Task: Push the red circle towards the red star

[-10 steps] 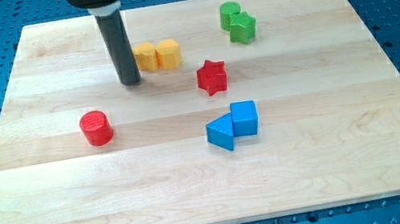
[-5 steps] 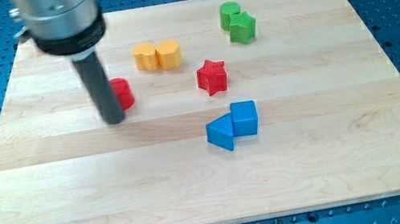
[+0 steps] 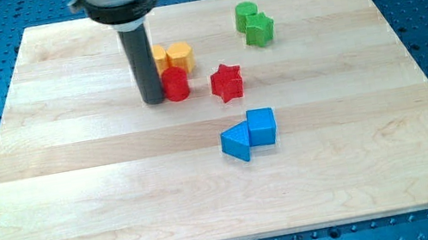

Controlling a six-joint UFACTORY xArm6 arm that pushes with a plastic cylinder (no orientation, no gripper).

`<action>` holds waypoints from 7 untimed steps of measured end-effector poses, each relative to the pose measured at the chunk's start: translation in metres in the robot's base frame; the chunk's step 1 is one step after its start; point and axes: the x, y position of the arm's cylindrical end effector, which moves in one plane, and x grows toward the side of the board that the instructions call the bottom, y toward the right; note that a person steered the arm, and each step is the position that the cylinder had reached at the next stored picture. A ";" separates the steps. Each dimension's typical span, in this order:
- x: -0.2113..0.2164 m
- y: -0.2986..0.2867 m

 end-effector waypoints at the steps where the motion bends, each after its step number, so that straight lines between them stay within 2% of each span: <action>1: -0.026 -0.031; 2: -0.047 -0.020; 3: -0.025 0.009; 6: 0.040 0.037; 7: 0.042 0.066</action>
